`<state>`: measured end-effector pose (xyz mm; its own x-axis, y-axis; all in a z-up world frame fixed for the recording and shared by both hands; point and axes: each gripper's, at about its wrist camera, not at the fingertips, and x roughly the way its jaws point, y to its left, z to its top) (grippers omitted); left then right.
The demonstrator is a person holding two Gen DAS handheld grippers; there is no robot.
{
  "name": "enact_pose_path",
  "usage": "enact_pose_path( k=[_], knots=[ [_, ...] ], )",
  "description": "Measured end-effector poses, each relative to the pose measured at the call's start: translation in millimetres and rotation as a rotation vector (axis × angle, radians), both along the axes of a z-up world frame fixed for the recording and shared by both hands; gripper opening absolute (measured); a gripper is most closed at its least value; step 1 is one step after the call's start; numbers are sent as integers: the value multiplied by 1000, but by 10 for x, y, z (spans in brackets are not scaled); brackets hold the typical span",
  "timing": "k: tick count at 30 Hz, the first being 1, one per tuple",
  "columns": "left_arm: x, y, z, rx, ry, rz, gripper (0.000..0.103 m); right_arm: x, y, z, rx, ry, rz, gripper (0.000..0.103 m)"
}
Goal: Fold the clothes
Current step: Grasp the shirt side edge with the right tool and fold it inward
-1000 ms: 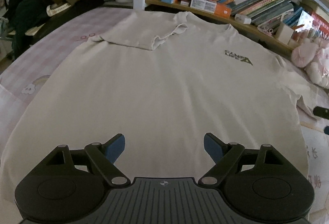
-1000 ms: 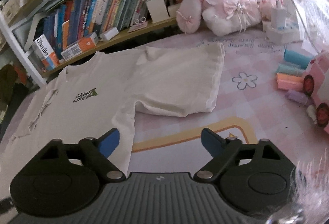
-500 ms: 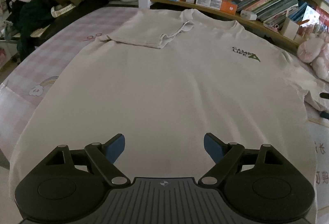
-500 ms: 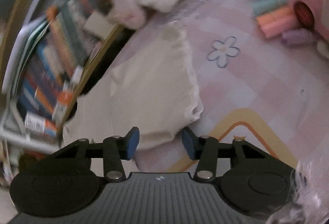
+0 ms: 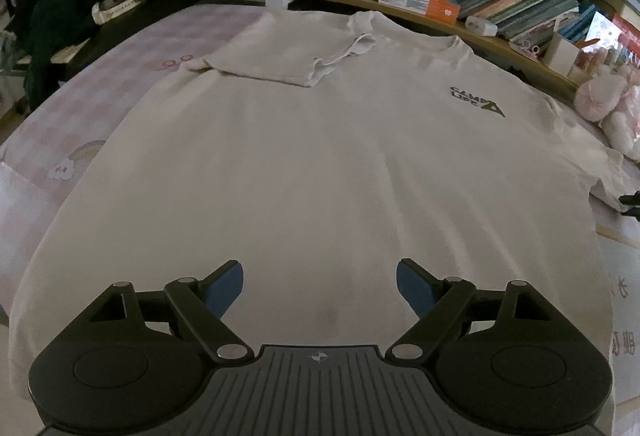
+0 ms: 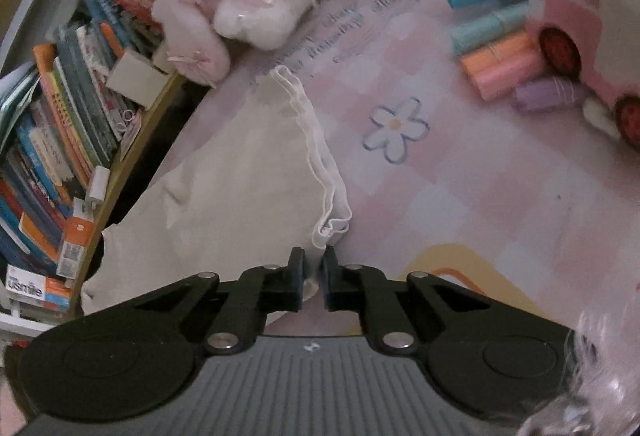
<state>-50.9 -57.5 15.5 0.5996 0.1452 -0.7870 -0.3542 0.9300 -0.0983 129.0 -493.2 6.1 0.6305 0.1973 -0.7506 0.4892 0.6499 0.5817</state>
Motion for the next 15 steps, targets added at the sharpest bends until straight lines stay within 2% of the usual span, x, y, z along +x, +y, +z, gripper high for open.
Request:
enact_pose_path(
  k=[4,7,12,15],
  knots=[
    [-61,95,-4,-19,-22,0,86,124,215,174,-94,-67,77,8],
    [-94,163,5,-26,-41,-7,86,276,521,319,-217,-105,198,8],
    [-138,293,-7,-37,-48,1,86,502,1411,550,-510,-199,546,8],
    [-161,385,-22,-46,-45,14,86,504,2080,553,-713,-245,847,8]
  ],
)
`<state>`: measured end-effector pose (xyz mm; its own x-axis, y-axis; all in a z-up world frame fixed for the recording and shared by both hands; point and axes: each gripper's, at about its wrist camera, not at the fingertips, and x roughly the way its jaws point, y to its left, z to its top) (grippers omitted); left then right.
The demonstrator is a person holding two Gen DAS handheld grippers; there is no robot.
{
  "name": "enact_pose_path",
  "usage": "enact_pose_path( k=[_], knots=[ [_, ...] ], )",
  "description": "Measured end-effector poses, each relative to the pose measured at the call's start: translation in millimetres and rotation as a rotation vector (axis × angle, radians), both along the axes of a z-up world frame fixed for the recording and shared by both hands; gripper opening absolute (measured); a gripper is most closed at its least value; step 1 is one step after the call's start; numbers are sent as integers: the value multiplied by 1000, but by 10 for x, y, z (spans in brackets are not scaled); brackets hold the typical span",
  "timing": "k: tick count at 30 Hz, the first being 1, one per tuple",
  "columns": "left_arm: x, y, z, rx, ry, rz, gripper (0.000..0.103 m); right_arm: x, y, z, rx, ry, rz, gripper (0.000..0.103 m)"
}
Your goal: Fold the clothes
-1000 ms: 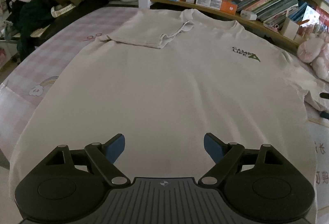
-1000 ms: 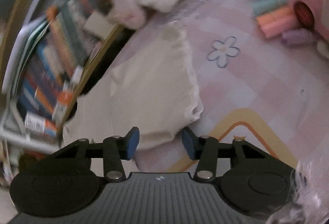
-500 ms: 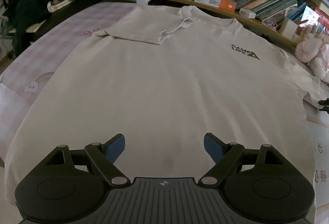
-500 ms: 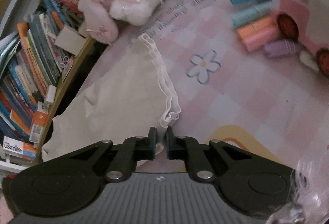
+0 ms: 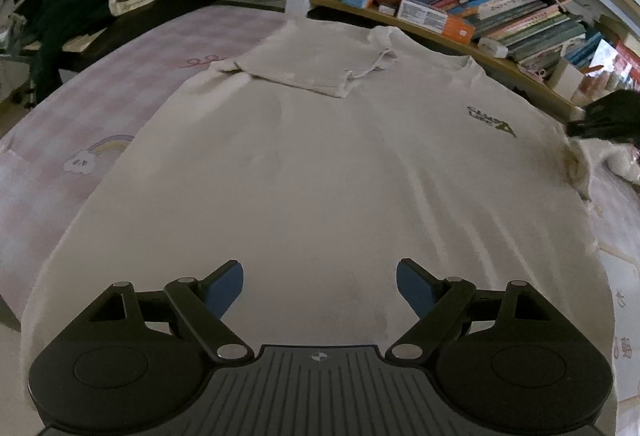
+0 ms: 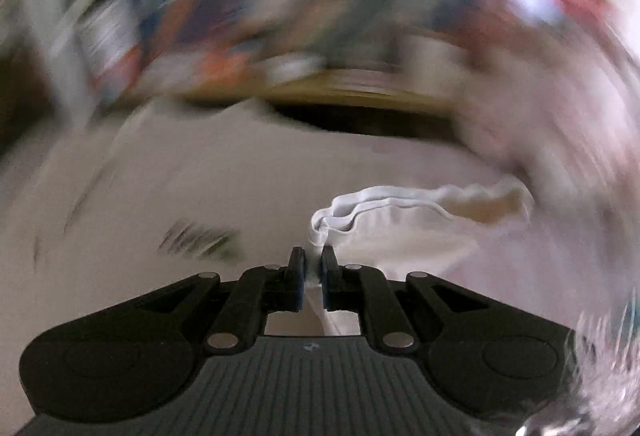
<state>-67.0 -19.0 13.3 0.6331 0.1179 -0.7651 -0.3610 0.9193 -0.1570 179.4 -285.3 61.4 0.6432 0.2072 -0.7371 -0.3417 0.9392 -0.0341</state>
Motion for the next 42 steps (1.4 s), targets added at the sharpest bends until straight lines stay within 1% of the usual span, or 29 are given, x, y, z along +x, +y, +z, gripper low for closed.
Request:
enact_pose_path(
  k=[2,3,4,5,6,7,8,10,12,13,16,20,25,28,29,30,31,32,33,34,35,37,38,39,40,42],
  knots=[
    [-12,53,-10,-7,2,14,86,-113,329,-154,-119,36,166,8],
    [-18,85,-17,-12,3,22,86,-182,416,-242,-145,51,212,9],
    [-24,114,-23,-17,4,29,86,-250,504,-329,-171,67,257,13],
    [-29,136,-31,-20,6,36,86,-309,552,-385,-175,73,285,23],
    [-34,158,-38,-24,8,42,86,-353,529,-385,-139,62,280,56],
    [-36,178,-45,-28,10,48,86,-391,487,-382,-87,64,272,66],
    [-31,191,-53,-32,10,51,87,-411,403,-372,-2,89,255,70],
    [-15,196,-59,-33,8,48,89,-425,208,-351,159,139,210,70],
    [-3,195,-65,-31,7,41,89,-437,29,-341,243,169,152,70],
    [2,192,-68,-29,6,37,89,-434,-62,-324,265,164,116,70],
    [12,181,-74,-24,5,23,90,-370,-283,-231,288,115,26,70],
    [11,161,-76,-15,6,5,90,-99,-321,-103,238,39,-18,70],
    [1,139,-78,1,13,-10,90,426,25,-129,89,13,40,67],
    [-3,110,-80,18,24,-25,90,715,316,-289,8,24,33,60],
    [-7,98,-79,25,28,-29,90,770,370,-343,-22,22,14,56],
    [-11,86,-78,31,33,-34,90,825,424,-397,-52,20,-4,49],
    [-16,78,-77,33,37,-38,90,869,456,-443,-70,17,-24,44],
    [-19,78,-78,36,39,-39,90,892,450,-475,-65,13,-47,38],
    [-22,84,-80,37,41,-39,90,908,435,-497,-54,11,-69,23],
    [-22,92,-80,36,41,-35,90,896,409,-485,-38,2,-89,17],
    [-20,97,-81,36,41,-33,90,858,395,-450,-30,-23,-103,5],
    [-7,98,-83,38,42,-32,90,765,382,-369,-11,-82,-120,5],
    [-1,97,-84,39,43,-32,90,676,412,-307,8,-128,-96,5],
    [6,93,-84,41,45,-33,90,595,460,-261,19,-164,-55,5],
    [14,90,-85,43,47,-34,90,538,523,-238,17,-180,-5,5],
    [31,85,-84,44,50,-41,90,489,655,-247,2,-185,66,5]
  ],
)
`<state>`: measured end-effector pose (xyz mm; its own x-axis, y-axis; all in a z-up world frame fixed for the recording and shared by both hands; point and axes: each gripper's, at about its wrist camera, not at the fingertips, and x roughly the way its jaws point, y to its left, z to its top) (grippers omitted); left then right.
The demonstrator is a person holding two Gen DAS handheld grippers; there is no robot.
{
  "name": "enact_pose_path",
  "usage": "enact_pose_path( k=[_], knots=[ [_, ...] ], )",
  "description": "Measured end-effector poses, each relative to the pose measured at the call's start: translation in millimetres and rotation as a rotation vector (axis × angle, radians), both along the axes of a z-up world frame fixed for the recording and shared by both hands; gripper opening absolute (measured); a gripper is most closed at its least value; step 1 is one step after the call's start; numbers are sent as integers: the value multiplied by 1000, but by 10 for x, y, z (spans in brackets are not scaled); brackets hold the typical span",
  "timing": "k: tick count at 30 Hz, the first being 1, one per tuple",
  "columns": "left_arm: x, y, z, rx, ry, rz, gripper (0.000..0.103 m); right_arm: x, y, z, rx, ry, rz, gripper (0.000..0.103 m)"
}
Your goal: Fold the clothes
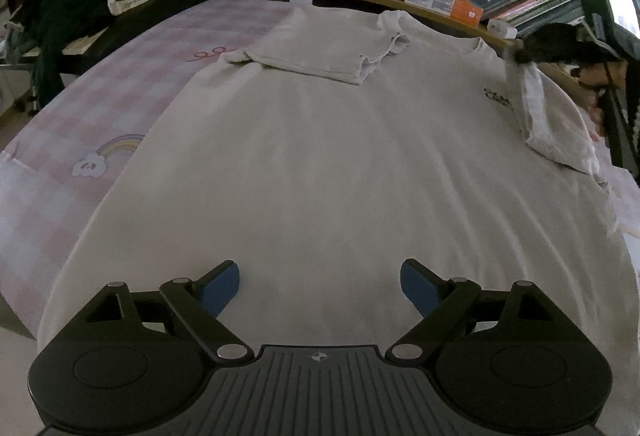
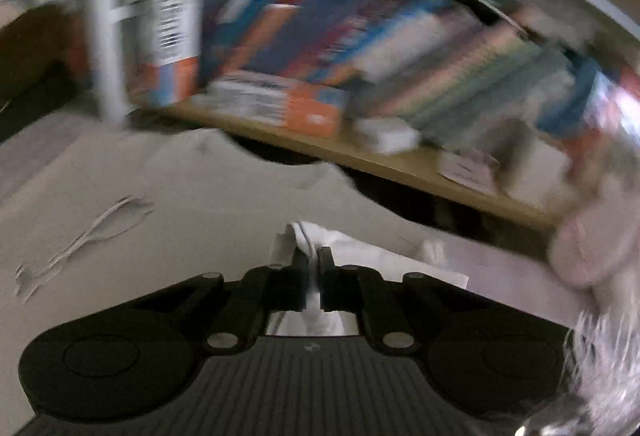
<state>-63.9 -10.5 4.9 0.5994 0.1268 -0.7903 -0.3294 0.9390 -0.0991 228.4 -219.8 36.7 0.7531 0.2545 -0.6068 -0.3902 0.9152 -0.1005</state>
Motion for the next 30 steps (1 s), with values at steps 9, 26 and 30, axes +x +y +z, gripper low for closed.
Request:
enact_pose_path(
  k=[9,26,30],
  knots=[
    [4,-49,14,9,15,-24,90,38,113,-114,123,129,22,5],
    [22,-109,19,11,20,-2,92,365,-573,309,194,179,-3,45],
    [16,-177,12,21,23,5,93,906,-721,310,75,270,-165,45]
  ],
)
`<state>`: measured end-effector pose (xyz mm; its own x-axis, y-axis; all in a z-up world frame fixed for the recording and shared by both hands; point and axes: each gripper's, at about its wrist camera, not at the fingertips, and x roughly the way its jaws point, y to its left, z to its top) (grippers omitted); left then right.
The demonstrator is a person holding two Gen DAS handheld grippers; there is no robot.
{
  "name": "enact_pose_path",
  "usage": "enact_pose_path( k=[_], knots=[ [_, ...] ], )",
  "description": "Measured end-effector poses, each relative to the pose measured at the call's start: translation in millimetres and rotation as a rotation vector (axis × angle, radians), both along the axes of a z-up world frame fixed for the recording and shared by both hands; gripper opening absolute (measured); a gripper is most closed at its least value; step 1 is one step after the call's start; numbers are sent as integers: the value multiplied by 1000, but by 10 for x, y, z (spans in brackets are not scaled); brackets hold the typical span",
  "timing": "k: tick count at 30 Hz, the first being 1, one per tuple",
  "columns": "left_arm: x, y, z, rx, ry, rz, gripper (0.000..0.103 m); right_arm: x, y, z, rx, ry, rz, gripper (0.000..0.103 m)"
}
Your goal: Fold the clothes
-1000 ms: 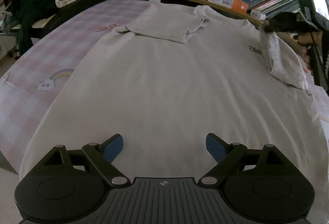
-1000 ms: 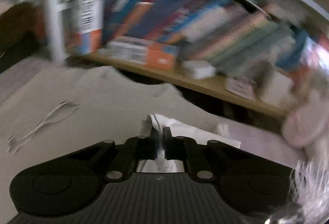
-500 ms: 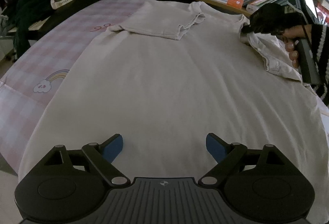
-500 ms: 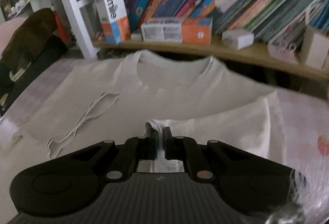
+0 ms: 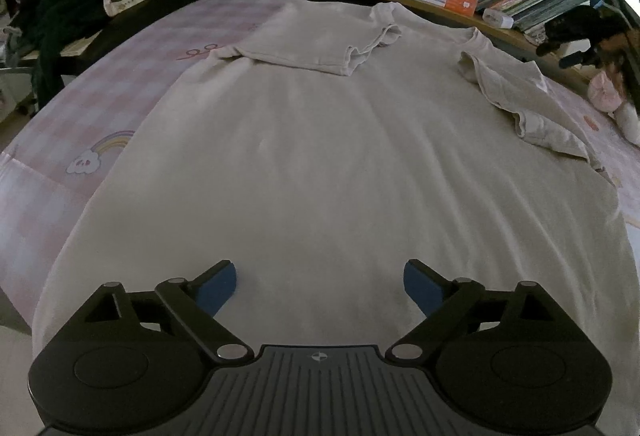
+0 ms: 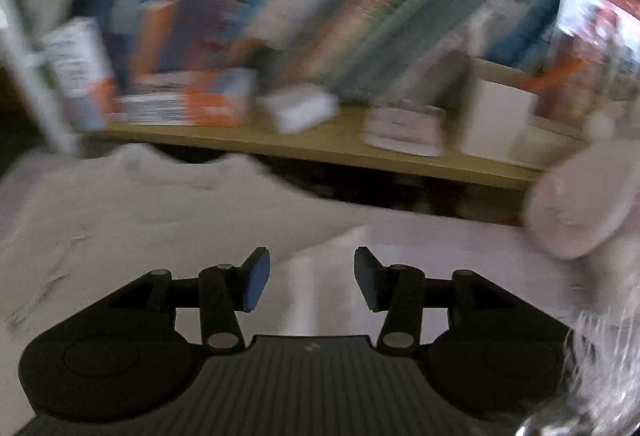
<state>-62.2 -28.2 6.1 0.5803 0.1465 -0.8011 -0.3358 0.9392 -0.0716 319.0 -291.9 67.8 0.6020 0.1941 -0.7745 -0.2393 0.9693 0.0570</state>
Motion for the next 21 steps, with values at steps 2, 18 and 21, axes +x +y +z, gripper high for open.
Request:
enact_pose_path(
  k=[2,18,21],
  knots=[
    [-18,-30,0,4,2,1,93,240,37,-20,-67,54,-10,45],
    [3,-85,-7,10,1,57,95,522,-169,-152,-187,221,62,7],
    [31,-96,-14,16,4,48,96,534,-402,-140,-182,202,34,7]
  ],
)
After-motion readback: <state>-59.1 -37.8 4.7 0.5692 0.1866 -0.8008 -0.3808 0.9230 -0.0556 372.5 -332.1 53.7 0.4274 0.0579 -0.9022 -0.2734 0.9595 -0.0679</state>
